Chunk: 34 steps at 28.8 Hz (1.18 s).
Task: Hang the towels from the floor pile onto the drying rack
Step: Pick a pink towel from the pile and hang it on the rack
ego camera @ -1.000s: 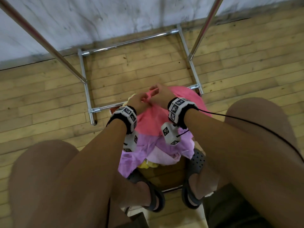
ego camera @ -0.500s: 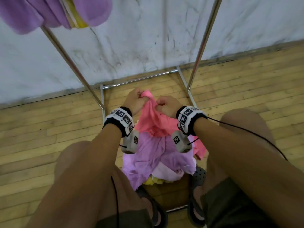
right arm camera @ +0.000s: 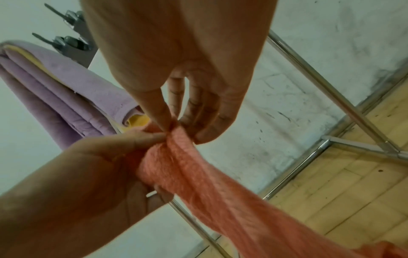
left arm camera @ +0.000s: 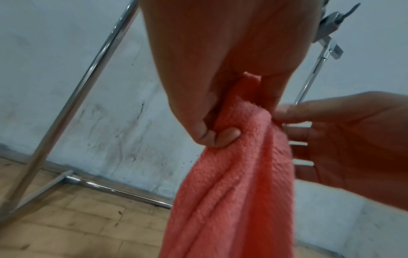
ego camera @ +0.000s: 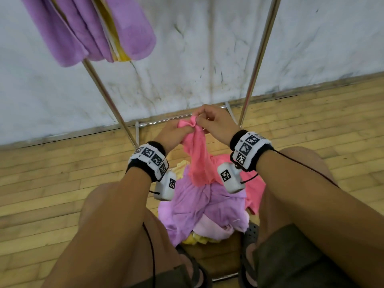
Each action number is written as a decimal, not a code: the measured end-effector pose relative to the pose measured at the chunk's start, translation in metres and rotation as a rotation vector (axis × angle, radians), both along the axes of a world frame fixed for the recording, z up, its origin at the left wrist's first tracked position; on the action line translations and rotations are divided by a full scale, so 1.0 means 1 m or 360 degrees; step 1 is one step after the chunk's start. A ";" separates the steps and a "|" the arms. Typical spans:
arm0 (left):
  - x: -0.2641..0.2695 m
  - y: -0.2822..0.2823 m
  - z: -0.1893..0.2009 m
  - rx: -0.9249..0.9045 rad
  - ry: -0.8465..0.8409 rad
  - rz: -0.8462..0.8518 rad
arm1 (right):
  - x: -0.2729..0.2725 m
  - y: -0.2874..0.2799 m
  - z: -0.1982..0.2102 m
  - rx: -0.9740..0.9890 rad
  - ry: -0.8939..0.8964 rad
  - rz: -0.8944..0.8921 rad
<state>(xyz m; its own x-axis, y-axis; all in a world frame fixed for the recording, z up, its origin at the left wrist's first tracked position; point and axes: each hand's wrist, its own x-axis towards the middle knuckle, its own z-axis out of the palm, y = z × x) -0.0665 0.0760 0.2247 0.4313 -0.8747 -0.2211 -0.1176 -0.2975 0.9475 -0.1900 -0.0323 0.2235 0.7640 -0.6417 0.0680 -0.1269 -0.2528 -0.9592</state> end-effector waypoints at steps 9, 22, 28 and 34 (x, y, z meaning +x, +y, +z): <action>0.017 -0.006 -0.014 -0.0071 0.0047 0.0149 | 0.007 -0.004 -0.023 -0.0003 0.0557 0.0072; 0.001 -0.003 -0.025 0.0026 0.0090 0.0072 | 0.025 0.006 -0.016 0.0431 0.0118 -0.0155; 0.007 -0.007 -0.026 -0.0047 0.0110 0.0337 | 0.018 0.004 -0.013 0.0267 0.0276 -0.0089; 0.009 -0.008 -0.024 -0.0080 0.0254 0.0344 | 0.017 0.003 -0.027 0.0140 0.0481 -0.0058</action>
